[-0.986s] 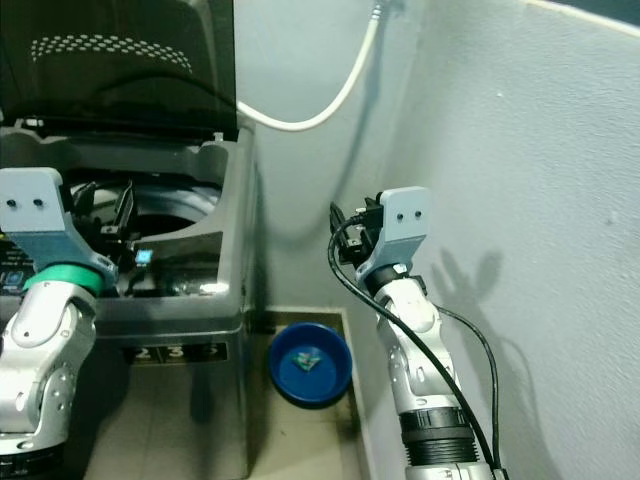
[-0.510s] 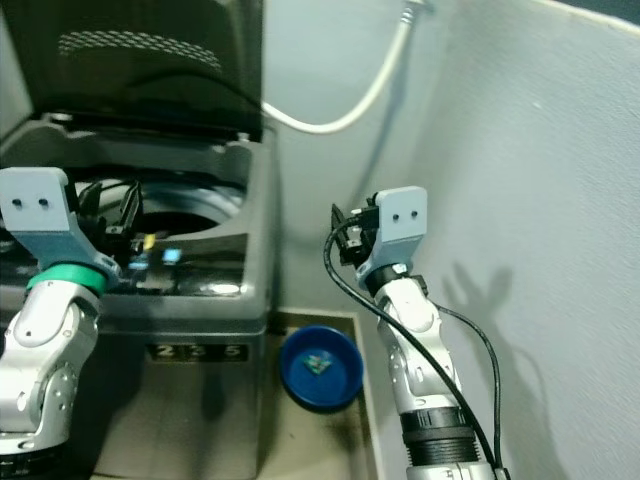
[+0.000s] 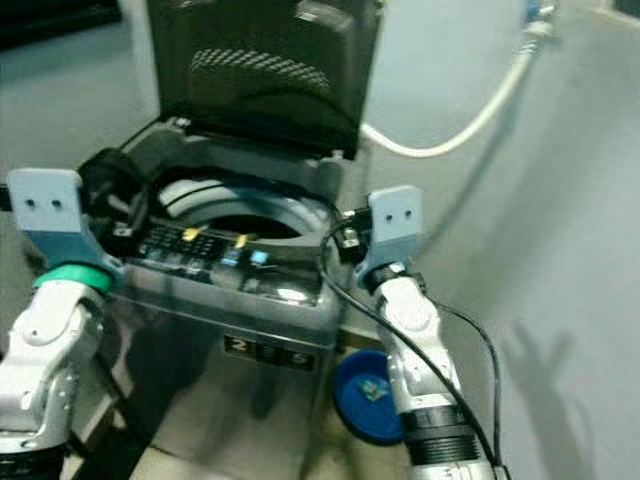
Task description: Clothes washing
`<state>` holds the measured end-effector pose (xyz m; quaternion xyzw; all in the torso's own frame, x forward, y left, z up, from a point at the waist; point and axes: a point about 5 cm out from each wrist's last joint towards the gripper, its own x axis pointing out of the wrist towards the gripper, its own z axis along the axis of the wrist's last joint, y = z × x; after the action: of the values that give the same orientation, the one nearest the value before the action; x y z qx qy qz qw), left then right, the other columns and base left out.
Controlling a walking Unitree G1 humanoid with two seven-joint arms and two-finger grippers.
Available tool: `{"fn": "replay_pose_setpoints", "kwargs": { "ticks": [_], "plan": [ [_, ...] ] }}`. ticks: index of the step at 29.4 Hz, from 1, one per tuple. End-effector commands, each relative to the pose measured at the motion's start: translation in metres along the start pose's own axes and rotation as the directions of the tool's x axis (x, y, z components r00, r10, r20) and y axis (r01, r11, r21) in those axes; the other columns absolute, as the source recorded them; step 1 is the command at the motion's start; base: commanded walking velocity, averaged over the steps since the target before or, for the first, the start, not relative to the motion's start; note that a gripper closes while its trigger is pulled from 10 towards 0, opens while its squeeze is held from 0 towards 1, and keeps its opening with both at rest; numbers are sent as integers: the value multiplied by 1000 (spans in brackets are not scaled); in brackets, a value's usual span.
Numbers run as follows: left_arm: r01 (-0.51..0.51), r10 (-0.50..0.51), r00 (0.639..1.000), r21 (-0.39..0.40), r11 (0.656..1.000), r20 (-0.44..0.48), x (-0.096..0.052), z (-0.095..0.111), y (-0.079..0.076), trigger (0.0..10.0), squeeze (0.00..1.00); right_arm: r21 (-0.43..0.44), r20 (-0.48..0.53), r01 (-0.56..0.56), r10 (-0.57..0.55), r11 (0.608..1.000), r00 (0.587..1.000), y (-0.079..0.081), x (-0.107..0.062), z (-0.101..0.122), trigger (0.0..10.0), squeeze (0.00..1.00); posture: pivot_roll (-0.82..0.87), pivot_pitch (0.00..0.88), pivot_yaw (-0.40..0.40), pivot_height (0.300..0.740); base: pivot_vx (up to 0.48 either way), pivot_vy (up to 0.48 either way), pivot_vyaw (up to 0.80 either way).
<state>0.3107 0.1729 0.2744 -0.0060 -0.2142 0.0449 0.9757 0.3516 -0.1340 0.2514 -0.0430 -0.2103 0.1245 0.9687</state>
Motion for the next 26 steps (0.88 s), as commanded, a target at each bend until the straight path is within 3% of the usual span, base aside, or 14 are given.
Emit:
{"fn": "replay_pose_setpoints", "kwargs": {
  "ticks": [1, 26],
  "plan": [
    [6, -6, 1000, 11, 1000, -15, -2, -4, -2, 10000, 0, -7, -11, 6, -6, 1000, 1000, -2, -2, -3, 10000, 0, -11, 44, -13, 740, 0, 0, 800],
    [33, -32, 999, 7, 999, -40, -2, -6, -5, 10000, 0, -16, -8, 25, -25, 1000, 1000, -4, -2, -4, 10000, 0, -8, 37, -7, 740, 0, 0, 800]
  ]
}}
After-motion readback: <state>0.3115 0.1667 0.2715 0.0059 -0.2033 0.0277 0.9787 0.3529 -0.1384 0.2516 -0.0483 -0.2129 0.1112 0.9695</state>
